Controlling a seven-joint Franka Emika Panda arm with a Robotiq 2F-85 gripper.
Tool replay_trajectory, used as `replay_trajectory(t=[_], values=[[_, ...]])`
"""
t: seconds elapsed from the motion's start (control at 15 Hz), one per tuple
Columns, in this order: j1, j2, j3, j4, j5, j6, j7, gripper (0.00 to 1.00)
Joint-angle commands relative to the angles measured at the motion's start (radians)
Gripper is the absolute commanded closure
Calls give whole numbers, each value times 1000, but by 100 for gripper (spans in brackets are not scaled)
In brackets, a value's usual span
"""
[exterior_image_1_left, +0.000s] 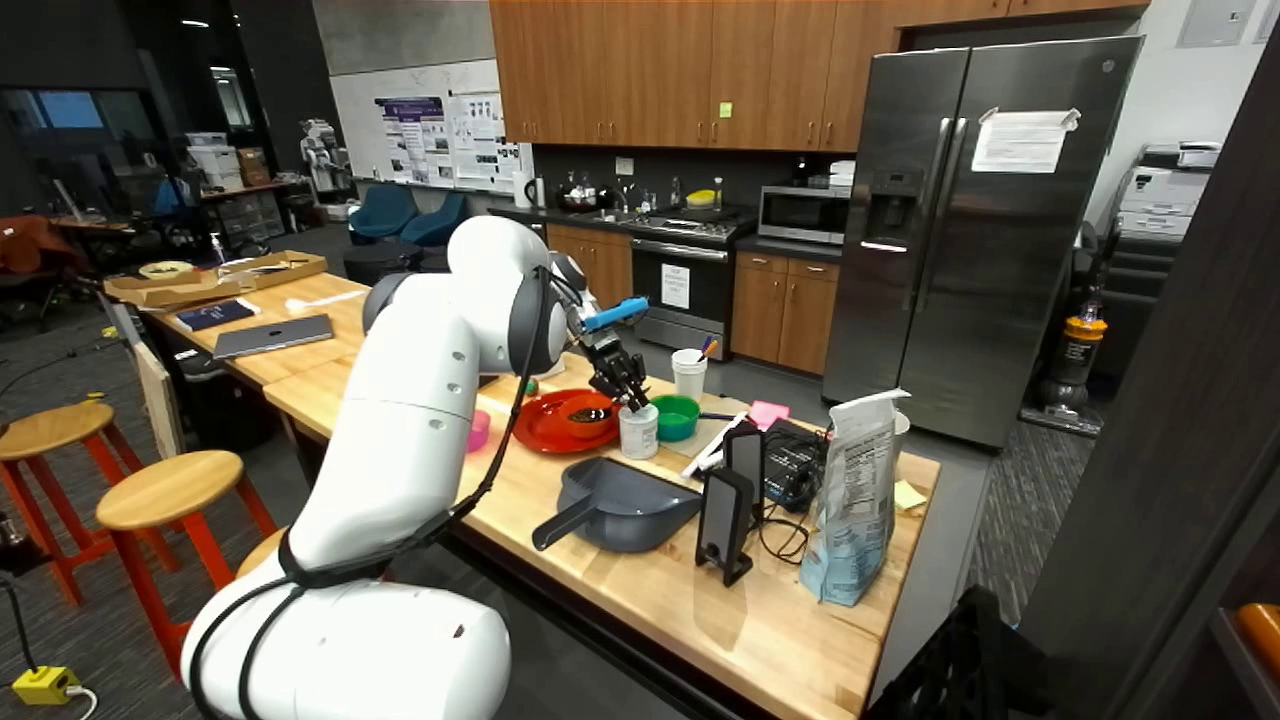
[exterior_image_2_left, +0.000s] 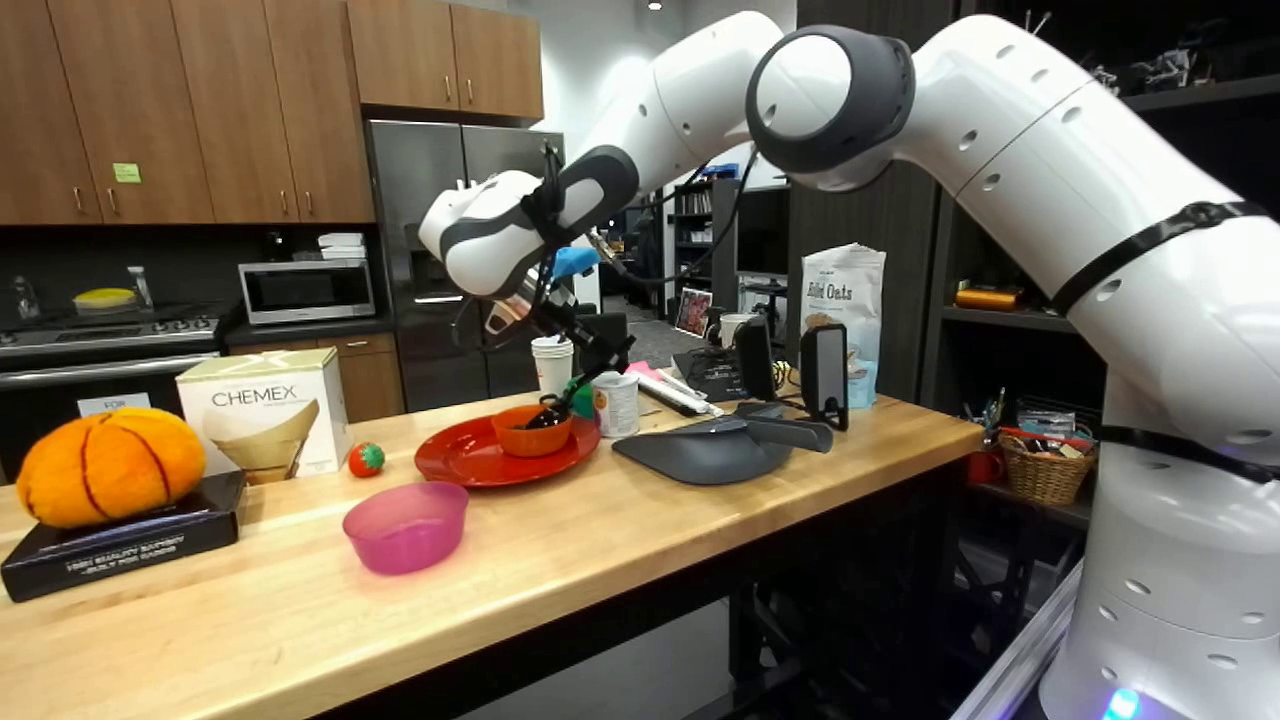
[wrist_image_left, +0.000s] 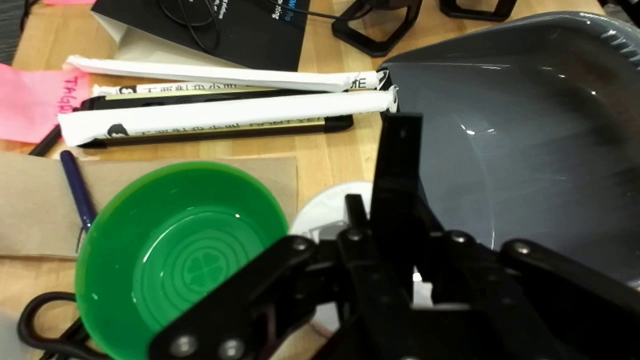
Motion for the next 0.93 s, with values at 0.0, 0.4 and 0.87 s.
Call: replay_trajectory(t=[0.0,0.4,0.87], values=[[-4,-6,3,0,16,-6,-18,94],[-1,-6,8,3,20,-3,-23,94],[0,-6,10,17,43,-2,-18,94]])
